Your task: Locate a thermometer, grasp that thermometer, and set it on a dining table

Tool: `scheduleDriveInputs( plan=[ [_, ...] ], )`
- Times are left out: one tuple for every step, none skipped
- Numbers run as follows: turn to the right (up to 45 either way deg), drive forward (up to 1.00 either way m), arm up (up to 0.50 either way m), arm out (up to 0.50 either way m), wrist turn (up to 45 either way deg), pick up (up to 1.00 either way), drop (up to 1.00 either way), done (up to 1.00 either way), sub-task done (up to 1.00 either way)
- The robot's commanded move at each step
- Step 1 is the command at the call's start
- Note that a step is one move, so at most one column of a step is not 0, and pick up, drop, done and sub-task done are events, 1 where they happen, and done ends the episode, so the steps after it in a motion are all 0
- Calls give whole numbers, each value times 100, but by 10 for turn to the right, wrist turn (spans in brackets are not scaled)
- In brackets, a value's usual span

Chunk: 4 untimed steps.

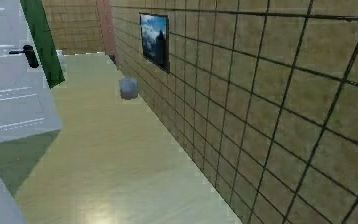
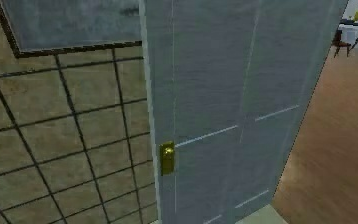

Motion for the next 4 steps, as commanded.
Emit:
scheduleDriveInputs(
  plan=[
    [0, 55, 0, 0, 0, 0, 0, 0, 0],
    [-450, 0, 0, 0, 0, 0, 0, 0, 0],
    [0, 85, 0, 0, 0, 0, 0, 0, 0],
    [-450, 0, 0, 0, 0, 0, 0, 0, 0]
  ],
)
